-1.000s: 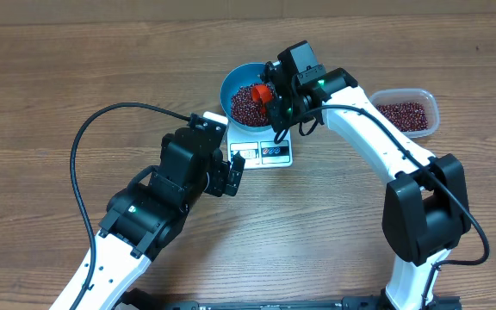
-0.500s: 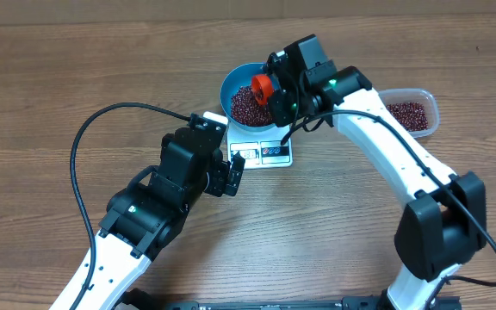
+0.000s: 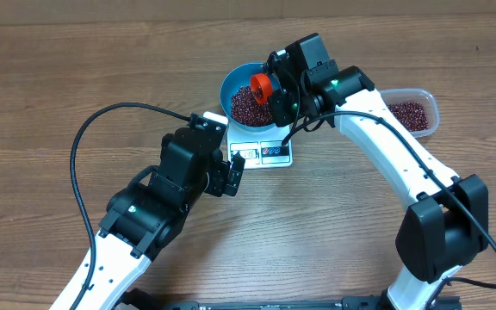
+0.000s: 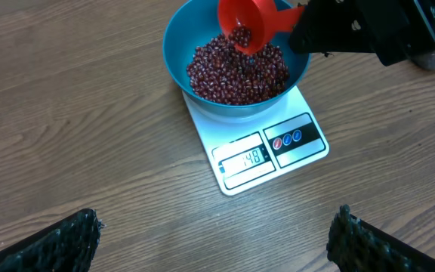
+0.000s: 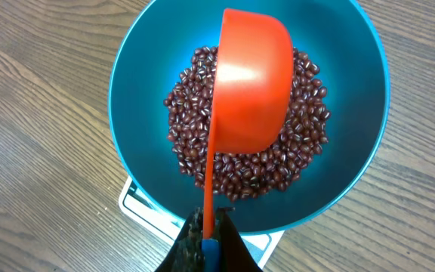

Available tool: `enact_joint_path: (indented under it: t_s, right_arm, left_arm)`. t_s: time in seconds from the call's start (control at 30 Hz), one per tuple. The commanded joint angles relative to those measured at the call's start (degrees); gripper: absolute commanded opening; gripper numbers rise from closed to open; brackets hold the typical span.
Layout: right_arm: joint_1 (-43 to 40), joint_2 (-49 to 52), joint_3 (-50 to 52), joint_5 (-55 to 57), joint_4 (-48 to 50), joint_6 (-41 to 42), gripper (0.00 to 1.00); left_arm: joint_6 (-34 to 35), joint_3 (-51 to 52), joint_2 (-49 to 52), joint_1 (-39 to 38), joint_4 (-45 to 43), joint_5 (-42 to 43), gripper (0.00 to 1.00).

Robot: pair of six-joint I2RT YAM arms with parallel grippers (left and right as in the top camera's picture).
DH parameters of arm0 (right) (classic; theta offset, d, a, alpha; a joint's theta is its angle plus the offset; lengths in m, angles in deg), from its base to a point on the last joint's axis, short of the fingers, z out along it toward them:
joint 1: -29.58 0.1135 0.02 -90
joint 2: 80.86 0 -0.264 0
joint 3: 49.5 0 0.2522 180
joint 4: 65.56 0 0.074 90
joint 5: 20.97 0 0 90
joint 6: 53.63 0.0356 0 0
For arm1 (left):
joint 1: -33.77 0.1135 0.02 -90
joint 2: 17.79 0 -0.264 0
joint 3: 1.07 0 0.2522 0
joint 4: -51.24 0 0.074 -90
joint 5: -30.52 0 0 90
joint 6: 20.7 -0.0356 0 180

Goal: Scoop item into bowl and weigh 150g on scale

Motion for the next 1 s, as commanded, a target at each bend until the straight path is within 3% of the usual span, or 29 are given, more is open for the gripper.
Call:
enact_joint_path:
  t_s: [0.0, 0.17, 0.3, 0.43, 0.57, 0.67, 0.73, 0.8, 0.87, 0.97]
  right_arm:
    - [0.07, -1.86, -1.79, -0.2, -0.72, -0.26, 0.03]
    - [0.04, -1.86, -1.79, 8.48, -0.17, -3.06, 0.03]
    - [0.07, -1.86, -1.79, 2.12, -0.09, -3.08, 0.03]
    - [0.04, -1.86, -1.79, 6.69, -0.2, -3.69, 0.03]
    - [0.48, -1.86, -1.79, 2.08, 0.11, -4.0, 0.03]
    - [0.63, -1.86, -1.79, 8.76, -0.5, -6.38, 0.03]
    - [0.63, -1.86, -1.79, 6.1, 0.26, -3.13, 0.03]
    - [0.74, -1.86, -1.79, 2.69, 0.13, -4.0, 0.03]
    - [0.74, -1.86, -1.77, 6.86, -0.2, -5.92, 0.04]
    - [0.79, -1.86, -1.77, 2.45, 1.22, -3.61, 0.04]
  left_arm:
    - [0.15, 0.09, 0.31, -0.33, -0.15, -0.76, 1.0]
    - [0.15, 0.09, 0.31, -0.33, -0.15, -0.76, 1.0]
    - [0.15, 0.09, 0.31, -0.33, -0.15, -0.76, 0.99]
    - [0.15, 0.09, 0.31, -0.33, -0.15, -0.76, 0.99]
    - [0.15, 0.09, 0.31, -0.33, -0.15, -0.76, 1.0]
    - [0.15, 0.09, 0.31, -0.33, -0.15, -0.76, 0.99]
    - [0.15, 0.09, 0.31, -0.33, -0.15, -0.76, 1.0]
    - [0.15, 0.09, 0.31, -0.33, -0.15, -0.76, 1.0]
    - [0.15, 0.09, 0.31, -0.33, -0.15, -0.76, 1.0]
    - [0.15, 0.09, 0.31, -0.33, -0.15, -0.76, 1.0]
